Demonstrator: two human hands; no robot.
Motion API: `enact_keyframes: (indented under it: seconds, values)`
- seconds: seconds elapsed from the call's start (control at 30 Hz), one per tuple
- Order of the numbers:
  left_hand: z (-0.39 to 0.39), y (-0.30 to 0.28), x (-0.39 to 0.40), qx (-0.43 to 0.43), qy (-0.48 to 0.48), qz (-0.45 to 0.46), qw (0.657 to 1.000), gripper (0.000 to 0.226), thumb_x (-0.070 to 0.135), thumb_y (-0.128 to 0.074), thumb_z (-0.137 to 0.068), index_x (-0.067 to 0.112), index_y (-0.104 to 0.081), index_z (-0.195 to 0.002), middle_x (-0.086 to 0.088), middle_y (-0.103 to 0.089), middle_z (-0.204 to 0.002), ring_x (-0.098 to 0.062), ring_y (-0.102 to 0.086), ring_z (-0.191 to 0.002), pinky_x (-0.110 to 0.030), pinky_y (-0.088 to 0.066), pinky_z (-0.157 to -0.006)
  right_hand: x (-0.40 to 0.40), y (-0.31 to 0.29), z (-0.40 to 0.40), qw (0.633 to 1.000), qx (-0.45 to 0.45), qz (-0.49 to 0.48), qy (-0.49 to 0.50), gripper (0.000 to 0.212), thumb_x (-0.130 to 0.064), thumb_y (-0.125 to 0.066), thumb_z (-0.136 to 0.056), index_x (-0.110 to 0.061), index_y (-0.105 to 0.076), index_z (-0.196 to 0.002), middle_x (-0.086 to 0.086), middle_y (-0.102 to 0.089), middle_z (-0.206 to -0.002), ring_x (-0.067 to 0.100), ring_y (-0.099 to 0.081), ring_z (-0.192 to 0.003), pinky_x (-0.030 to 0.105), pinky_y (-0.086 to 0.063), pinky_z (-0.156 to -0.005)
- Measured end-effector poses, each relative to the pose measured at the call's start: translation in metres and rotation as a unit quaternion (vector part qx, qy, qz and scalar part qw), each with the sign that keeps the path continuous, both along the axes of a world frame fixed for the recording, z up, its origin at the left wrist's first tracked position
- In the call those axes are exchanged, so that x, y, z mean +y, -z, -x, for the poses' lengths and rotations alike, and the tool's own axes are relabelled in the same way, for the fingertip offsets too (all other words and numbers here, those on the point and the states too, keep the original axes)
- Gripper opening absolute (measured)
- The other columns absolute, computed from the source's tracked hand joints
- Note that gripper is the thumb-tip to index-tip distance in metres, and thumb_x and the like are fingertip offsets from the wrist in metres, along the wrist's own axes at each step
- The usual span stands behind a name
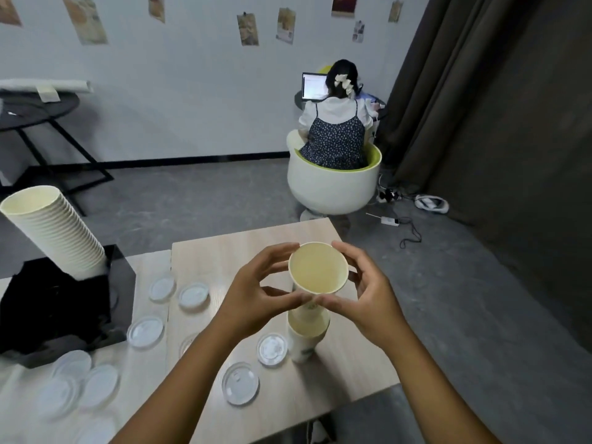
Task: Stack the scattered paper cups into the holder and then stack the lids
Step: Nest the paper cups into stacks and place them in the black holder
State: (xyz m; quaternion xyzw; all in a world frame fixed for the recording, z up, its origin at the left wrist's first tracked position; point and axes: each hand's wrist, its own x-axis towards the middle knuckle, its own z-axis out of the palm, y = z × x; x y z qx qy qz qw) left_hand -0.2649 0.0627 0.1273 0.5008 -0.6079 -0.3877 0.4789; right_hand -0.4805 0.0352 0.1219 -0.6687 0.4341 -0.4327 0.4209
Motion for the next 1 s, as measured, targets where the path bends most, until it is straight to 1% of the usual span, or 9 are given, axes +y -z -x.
enact_keyframes:
  seconds: [0.17,0.23,0.33,0.4,0.5,0.63,0.77,0.93,1.0]
  values:
    - [0.000,0.042,-0.004,-0.024,0.013,-0.054,0.998,0.074,0.033,-0.093,-0.074,0.036,-0.056,-0.137,0.022,-0.064,-0.134,-0.001,-0.062,-0.124,-0.035,-0.064,-0.088,0.001,0.042,0.001,0.998,0.023,-0.062,0.011,0.087,-0.049,-0.092,-0.062,-0.042,-0.052,-0.139,-0.023,-0.057,-0.140,0.006,-0.054,-0.133,0.036,-0.049,-0.111]
    - [-0.001,0.061,-0.006,-0.046,0.018,-0.073,0.996,0.074,0.039,-0.093,-0.074,0.037,-0.055,-0.137,0.023,-0.062,-0.136,-0.001,-0.059,-0.127,-0.035,-0.061,-0.096,-0.001,0.062,0.002,0.995,0.035,-0.094,0.010,0.087,-0.047,-0.092,-0.063,-0.044,-0.050,-0.139,-0.026,-0.055,-0.140,0.003,-0.054,-0.131,0.033,-0.049,-0.110]
    - [-0.003,0.092,-0.006,-0.084,0.014,-0.126,0.988,0.078,0.058,-0.087,-0.067,0.044,-0.053,-0.135,0.031,-0.057,-0.137,0.001,-0.053,-0.133,-0.039,-0.053,-0.107,-0.002,0.095,0.002,0.989,0.070,-0.131,-0.007,0.083,-0.037,-0.095,-0.068,-0.046,-0.048,-0.136,-0.026,-0.049,-0.141,0.002,-0.051,-0.130,0.027,-0.048,-0.107]
    - [-0.002,0.110,-0.003,-0.072,0.018,-0.165,0.983,0.078,0.056,-0.089,-0.067,0.046,-0.052,-0.135,0.031,-0.056,-0.139,-0.003,-0.051,-0.137,-0.044,-0.052,-0.108,-0.002,0.116,0.002,0.985,0.061,-0.162,-0.022,0.083,-0.031,-0.096,-0.069,-0.047,-0.048,-0.136,-0.024,-0.048,-0.142,0.003,-0.051,-0.130,0.025,-0.048,-0.103]
    - [0.004,0.122,-0.002,-0.038,0.011,-0.203,0.978,0.078,0.050,-0.092,-0.070,0.041,-0.052,-0.137,0.019,-0.062,-0.139,-0.011,-0.059,-0.132,-0.045,-0.054,-0.107,-0.007,0.134,0.006,0.979,0.021,-0.200,-0.027,0.085,-0.024,-0.097,-0.068,-0.044,-0.051,-0.136,-0.022,-0.055,-0.140,0.004,-0.057,-0.126,0.020,-0.055,-0.090]
    - [0.011,0.119,0.004,-0.021,-0.041,-0.218,0.975,0.076,0.039,-0.095,-0.071,0.042,-0.053,-0.135,0.017,-0.064,-0.135,-0.011,-0.064,-0.125,-0.037,-0.058,-0.103,-0.013,0.127,0.008,0.977,0.013,-0.205,-0.053,0.085,-0.021,-0.097,-0.068,-0.043,-0.053,-0.137,-0.031,-0.055,-0.135,-0.001,-0.055,-0.124,0.019,-0.056,-0.089]
    - [0.010,0.092,0.017,0.005,-0.133,-0.185,0.974,0.078,0.021,-0.094,-0.075,0.047,-0.051,-0.135,0.027,-0.067,-0.124,0.001,-0.063,-0.120,-0.022,-0.060,-0.081,-0.027,0.101,-0.006,0.980,0.007,-0.167,-0.105,0.089,-0.020,-0.097,-0.069,-0.048,-0.049,-0.138,-0.033,-0.053,-0.136,-0.005,-0.053,-0.125,0.018,-0.056,-0.089]
    - [-0.019,0.056,0.061,0.036,-0.252,-0.143,0.956,0.079,0.020,-0.092,-0.077,0.038,-0.051,-0.142,0.005,-0.070,-0.130,-0.019,-0.065,-0.123,-0.039,-0.063,-0.089,-0.030,0.061,-0.058,0.968,0.000,-0.123,-0.218,0.088,-0.034,-0.096,-0.060,-0.058,-0.049,-0.130,-0.035,-0.052,-0.138,-0.007,-0.054,-0.123,0.023,-0.055,-0.093]
    - [-0.035,0.045,0.085,0.044,-0.303,-0.133,0.943,0.079,0.021,-0.092,-0.076,0.039,-0.052,-0.141,0.005,-0.070,-0.129,-0.020,-0.065,-0.124,-0.041,-0.063,-0.091,-0.023,0.052,-0.087,0.956,-0.010,-0.113,-0.270,0.088,-0.027,-0.097,-0.062,-0.056,-0.051,-0.131,-0.034,-0.054,-0.138,-0.005,-0.055,-0.123,0.025,-0.055,-0.093]
